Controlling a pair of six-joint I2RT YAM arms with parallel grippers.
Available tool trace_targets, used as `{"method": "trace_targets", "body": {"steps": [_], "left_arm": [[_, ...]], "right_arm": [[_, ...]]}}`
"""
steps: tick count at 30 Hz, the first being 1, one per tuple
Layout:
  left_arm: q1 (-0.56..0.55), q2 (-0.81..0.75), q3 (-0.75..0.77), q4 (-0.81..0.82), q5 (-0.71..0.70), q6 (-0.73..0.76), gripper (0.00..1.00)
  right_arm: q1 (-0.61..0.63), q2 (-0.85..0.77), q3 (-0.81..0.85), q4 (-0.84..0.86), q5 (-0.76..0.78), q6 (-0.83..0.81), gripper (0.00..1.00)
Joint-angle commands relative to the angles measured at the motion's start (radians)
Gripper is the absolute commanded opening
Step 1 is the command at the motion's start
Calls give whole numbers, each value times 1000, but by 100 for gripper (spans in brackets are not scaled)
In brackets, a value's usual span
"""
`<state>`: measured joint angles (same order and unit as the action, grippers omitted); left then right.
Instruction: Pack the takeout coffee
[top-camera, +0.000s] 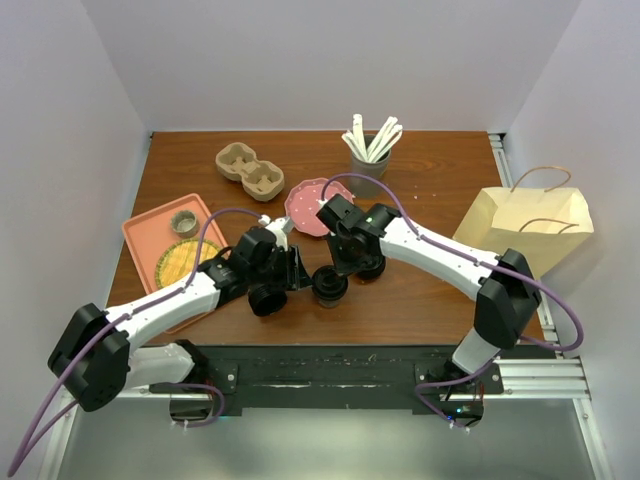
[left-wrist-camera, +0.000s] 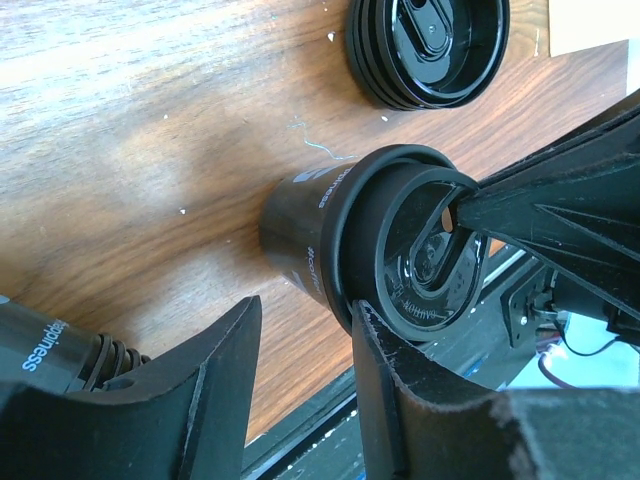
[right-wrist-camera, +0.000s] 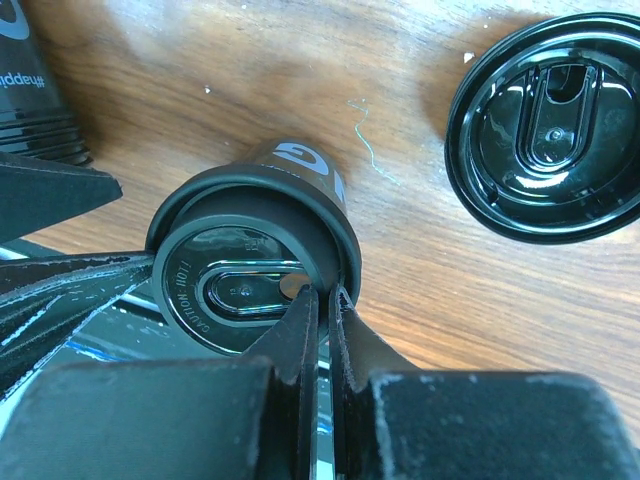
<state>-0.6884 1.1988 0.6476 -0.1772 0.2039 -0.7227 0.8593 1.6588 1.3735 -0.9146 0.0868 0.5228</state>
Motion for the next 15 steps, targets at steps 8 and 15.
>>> {"method": "trace_targets", "body": {"steps": [8, 15], "left_arm": [[-8, -4, 6, -73, 5, 29, 49], [-23, -11, 1, -62, 31, 3, 49]], "right_arm": [[7, -8, -84, 34, 45, 20, 0], [6, -34, -21, 52, 31, 8, 5]]}}
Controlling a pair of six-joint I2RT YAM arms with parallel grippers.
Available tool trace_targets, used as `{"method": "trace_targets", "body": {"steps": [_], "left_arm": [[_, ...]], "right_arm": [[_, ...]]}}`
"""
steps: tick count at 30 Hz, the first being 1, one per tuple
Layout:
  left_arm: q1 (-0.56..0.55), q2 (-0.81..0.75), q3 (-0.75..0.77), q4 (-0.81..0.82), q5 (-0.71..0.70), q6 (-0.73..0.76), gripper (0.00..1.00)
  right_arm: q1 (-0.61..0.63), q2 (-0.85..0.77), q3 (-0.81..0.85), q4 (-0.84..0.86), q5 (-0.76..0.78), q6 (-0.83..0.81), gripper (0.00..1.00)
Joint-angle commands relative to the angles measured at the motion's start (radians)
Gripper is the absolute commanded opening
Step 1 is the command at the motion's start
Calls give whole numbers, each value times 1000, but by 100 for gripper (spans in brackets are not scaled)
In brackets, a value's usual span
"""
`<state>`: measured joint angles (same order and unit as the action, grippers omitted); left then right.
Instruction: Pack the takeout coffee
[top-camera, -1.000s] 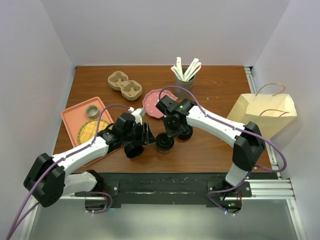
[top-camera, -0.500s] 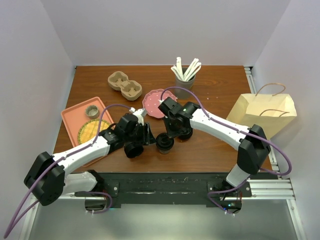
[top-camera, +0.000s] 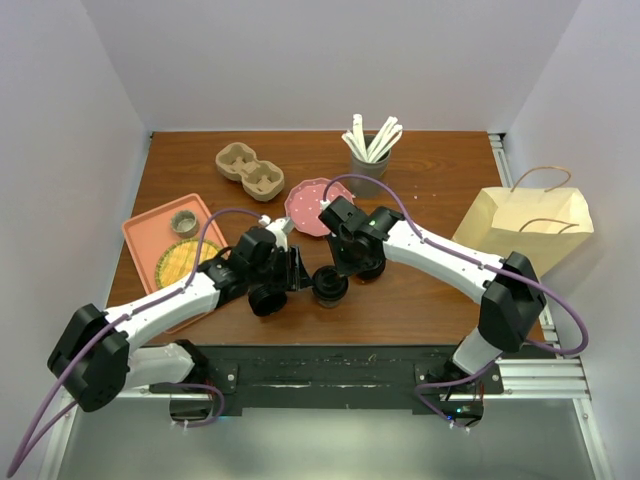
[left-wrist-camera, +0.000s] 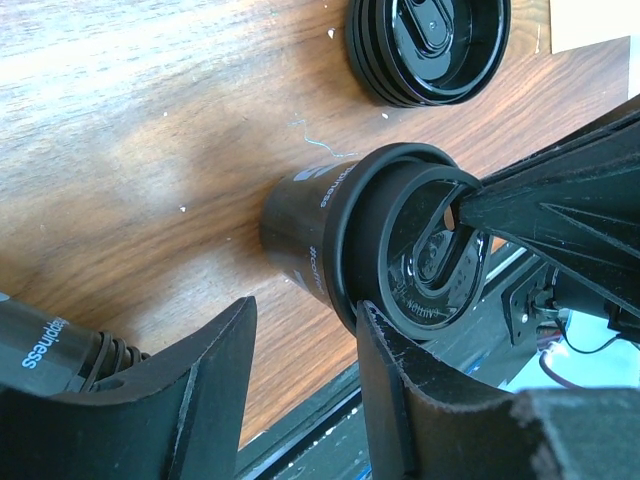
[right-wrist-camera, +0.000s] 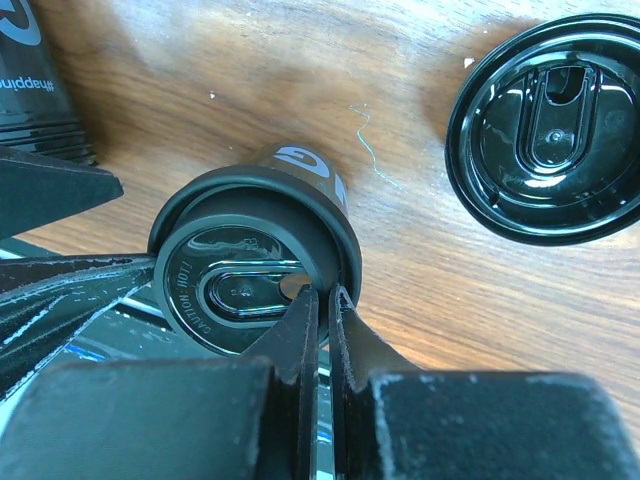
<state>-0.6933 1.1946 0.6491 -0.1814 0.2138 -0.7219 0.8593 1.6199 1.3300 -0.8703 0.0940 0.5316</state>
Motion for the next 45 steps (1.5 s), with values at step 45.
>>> {"method": "trace_targets", "body": {"steps": [45], "left_arm": [[-35, -24, 138, -110, -27, -60, 51]], "right_arm": [[6, -31, 52, 30, -27, -50, 20]]}}
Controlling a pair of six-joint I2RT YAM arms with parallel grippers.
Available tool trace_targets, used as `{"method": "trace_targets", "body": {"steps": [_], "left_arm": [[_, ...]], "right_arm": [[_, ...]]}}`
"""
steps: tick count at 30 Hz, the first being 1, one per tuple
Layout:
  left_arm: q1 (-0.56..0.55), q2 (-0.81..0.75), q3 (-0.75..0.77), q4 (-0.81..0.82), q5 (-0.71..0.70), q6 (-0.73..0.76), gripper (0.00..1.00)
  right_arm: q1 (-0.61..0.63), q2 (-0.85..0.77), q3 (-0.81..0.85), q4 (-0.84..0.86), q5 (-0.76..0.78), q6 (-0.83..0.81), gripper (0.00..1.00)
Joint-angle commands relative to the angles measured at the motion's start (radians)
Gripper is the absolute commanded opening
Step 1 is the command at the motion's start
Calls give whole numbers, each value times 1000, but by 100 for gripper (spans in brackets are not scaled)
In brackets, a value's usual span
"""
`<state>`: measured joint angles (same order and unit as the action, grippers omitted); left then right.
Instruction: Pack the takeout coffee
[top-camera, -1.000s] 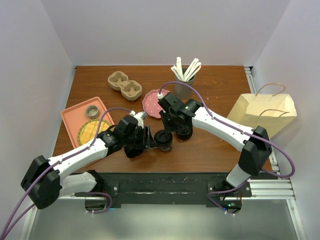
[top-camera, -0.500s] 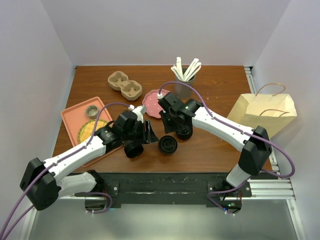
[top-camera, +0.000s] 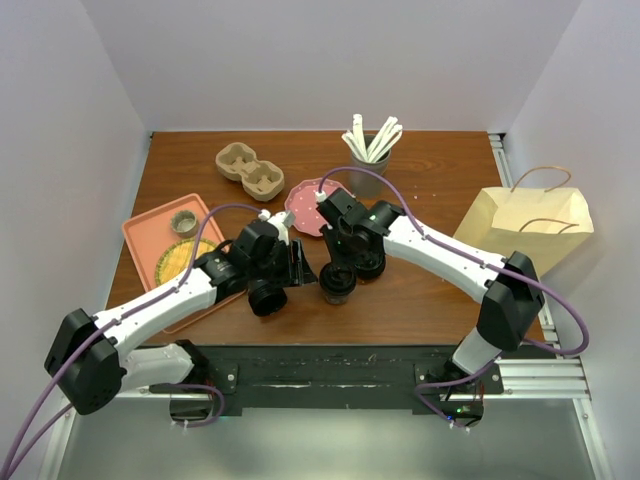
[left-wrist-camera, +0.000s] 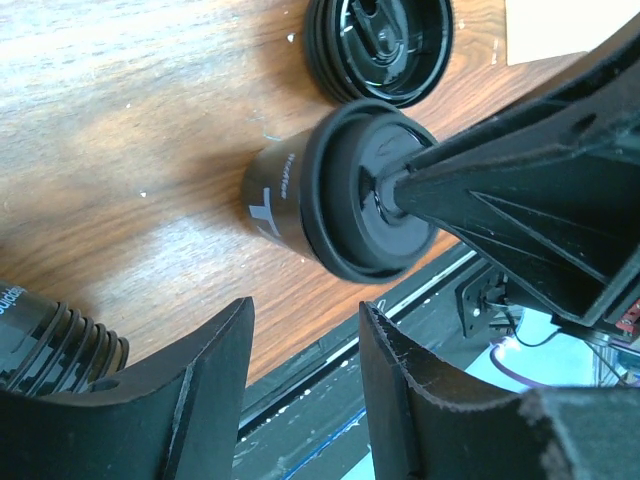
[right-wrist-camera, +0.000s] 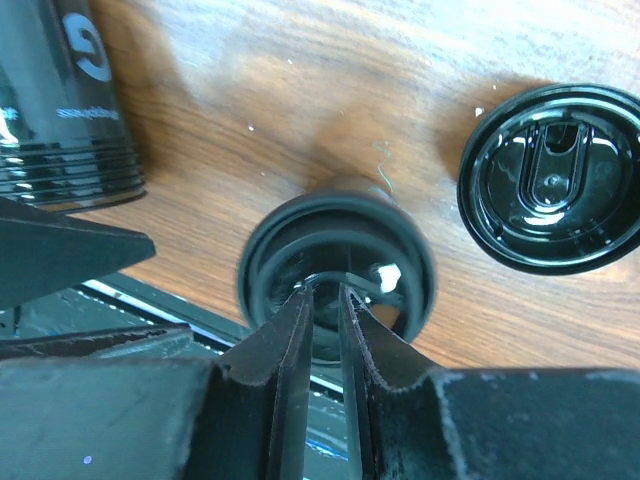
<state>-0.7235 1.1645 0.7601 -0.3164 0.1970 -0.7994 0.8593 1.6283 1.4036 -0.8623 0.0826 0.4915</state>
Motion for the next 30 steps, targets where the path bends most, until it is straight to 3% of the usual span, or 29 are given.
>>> {"method": "trace_targets", "body": {"steps": [1, 17, 24, 30], "left_arm": [[-5, 6, 25, 25, -11, 17, 51], [-5, 21, 21, 79, 4, 20, 53], [-5, 31, -4, 89, 15, 12, 53], [-5, 32, -28, 125, 28, 12, 53]], "right_arm": [[6, -39, -32, 23, -17, -11, 20], [6, -59, 8, -1, -27, 1, 20], [-2, -163, -47, 26, -70, 9, 43], [-97, -289, -210, 143, -271, -10, 60]]}}
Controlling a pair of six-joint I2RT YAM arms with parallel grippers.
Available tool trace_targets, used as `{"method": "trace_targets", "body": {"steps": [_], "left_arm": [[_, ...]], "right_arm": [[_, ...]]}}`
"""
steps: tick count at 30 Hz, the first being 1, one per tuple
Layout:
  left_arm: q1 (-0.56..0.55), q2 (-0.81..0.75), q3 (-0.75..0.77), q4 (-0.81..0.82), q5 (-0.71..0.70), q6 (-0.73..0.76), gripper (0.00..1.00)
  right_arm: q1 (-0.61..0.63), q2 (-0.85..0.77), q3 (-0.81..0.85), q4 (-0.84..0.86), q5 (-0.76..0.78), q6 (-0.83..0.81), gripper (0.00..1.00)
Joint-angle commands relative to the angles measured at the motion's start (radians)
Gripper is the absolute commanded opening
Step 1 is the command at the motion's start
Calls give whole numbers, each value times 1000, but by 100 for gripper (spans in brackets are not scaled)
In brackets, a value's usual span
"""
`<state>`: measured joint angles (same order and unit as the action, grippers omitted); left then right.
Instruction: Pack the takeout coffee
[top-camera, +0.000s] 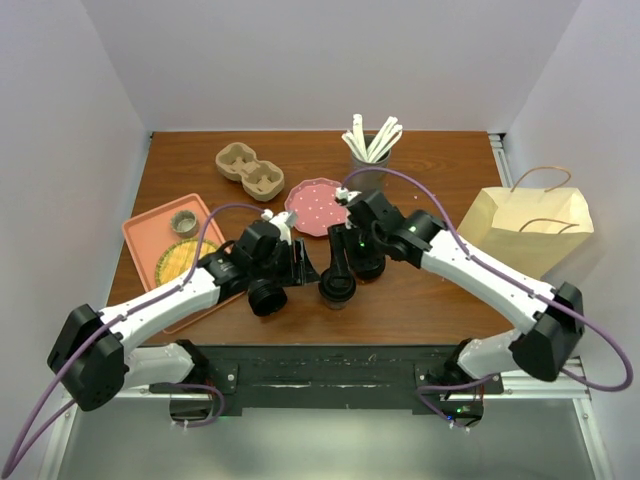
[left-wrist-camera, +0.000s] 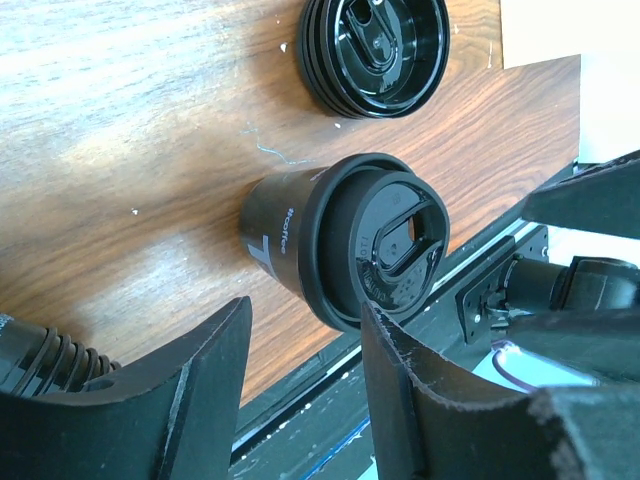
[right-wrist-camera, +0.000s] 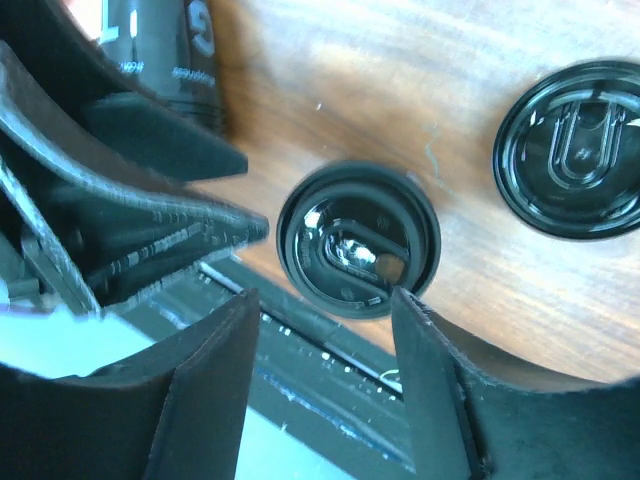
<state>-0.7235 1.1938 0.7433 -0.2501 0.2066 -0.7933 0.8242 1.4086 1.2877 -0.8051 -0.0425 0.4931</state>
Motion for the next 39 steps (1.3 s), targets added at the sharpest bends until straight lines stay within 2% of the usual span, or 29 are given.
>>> {"method": "trace_targets", "body": {"steps": [1, 2, 6, 18, 39], "left_arm": [[-5, 7, -13, 58, 17, 8, 53], [-5, 13, -13, 57, 17, 9, 52], [-5, 29, -22, 74, 25, 3, 53], [-5, 75, -32, 95, 34, 3, 52], [-5, 89, -32, 95, 36, 8, 52]], "right_arm": [[-106, -80, -115, 102, -175, -13, 61], [-131, -91, -132, 136, -250, -13, 62], [-214, -80, -160, 143, -342, -37, 62], [-266, -7, -228, 196, -442, -40, 64], [-277, 70, -310, 306, -527, -53, 64]]}}
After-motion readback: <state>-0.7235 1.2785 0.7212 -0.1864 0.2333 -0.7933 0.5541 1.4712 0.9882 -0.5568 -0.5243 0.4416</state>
